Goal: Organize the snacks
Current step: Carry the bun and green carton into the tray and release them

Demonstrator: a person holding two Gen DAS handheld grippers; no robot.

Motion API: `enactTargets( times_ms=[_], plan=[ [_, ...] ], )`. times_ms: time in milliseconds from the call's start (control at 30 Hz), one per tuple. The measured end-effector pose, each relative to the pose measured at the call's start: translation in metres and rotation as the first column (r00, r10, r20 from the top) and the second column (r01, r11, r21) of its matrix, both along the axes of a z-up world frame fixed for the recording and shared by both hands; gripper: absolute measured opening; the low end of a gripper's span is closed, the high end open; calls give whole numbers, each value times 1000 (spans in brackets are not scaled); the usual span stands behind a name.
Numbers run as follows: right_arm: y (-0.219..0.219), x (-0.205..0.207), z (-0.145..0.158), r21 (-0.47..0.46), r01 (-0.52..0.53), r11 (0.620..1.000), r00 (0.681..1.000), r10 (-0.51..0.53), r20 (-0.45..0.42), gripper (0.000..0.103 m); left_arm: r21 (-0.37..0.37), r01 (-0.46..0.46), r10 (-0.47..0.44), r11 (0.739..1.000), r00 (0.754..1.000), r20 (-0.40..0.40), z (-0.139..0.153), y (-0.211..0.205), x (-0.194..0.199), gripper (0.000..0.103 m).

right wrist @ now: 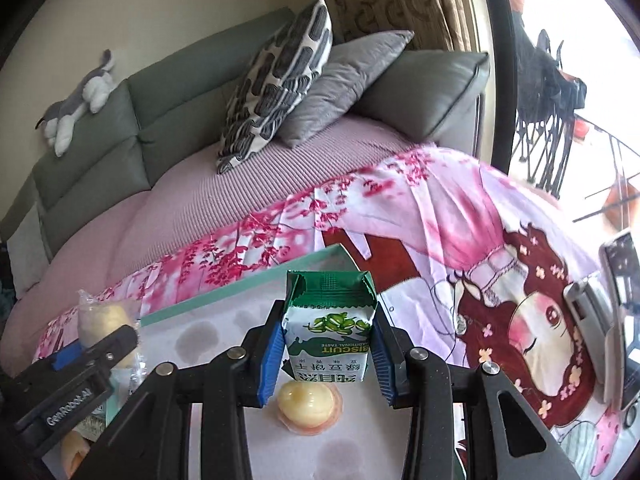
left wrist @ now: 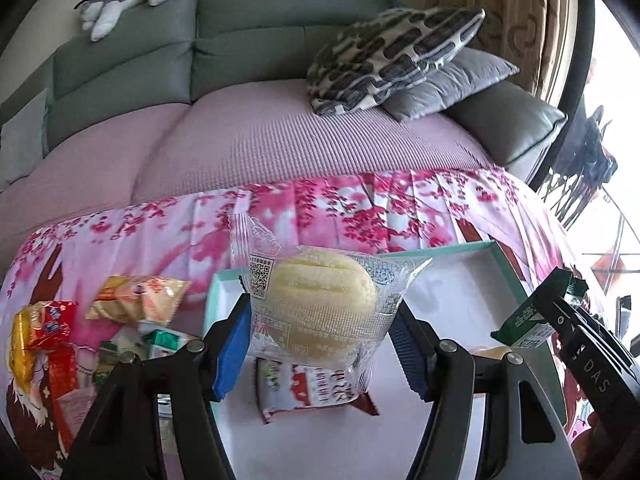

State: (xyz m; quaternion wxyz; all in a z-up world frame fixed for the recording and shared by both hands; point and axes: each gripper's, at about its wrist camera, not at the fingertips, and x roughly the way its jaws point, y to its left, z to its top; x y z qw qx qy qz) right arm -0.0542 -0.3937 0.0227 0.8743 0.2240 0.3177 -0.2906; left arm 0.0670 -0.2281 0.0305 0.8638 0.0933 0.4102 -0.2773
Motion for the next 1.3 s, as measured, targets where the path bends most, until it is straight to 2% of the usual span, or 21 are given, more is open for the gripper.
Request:
enactTargets(
  times_ms=[267,367,500,567,700,800,867,967,1000,1033,1067,1300],
  plan=[
    [9,10,-5,-18,-65,998,998,65,-18,42,35,18,-17,999,999,-29,-15,-15,-1,68],
    [14,13,-5,-24,-83,996,996,82,-24,52,26,22,-21,999,999,-45,-13,-14,-2,69],
    [14,15,-7,-18,-85,996,995,84,-44,53,23,9,-9,1000,1000,-26,-7,-7,-5,73],
    [13,15,-9,-12,-82,997,995,82,-53,60,19,2,-1,1000,1000,-25,-5,-5,-4,76],
    [12,15,-11,-1,-84,996,994,83,-63,66,14,-18,18,1000,1000,-17,1,4,-5,80],
    [15,18,-11,1,-105,994,992,105,-71,73,20,-68,69,997,998,-5,5,17,-5,85],
    [18,19,-11,-7,-116,993,991,115,-70,83,34,-123,123,992,992,-7,5,28,-1,85],
    [22,21,-10,-12,-136,991,988,135,-68,92,43,-209,209,977,978,-6,5,47,5,85],
    [23,22,-10,-14,-138,990,988,137,-69,92,46,-242,243,969,970,-3,5,55,7,87],
    [23,23,-10,-13,-140,990,988,139,-70,95,49,-263,263,964,965,-1,4,60,9,94],
    [24,23,-10,-11,-141,990,988,139,-70,101,52,-290,290,956,957,3,3,68,11,97],
    [27,23,-7,-10,-124,992,991,123,-57,103,56,-421,422,905,907,-9,-5,114,20,98]
  ],
)
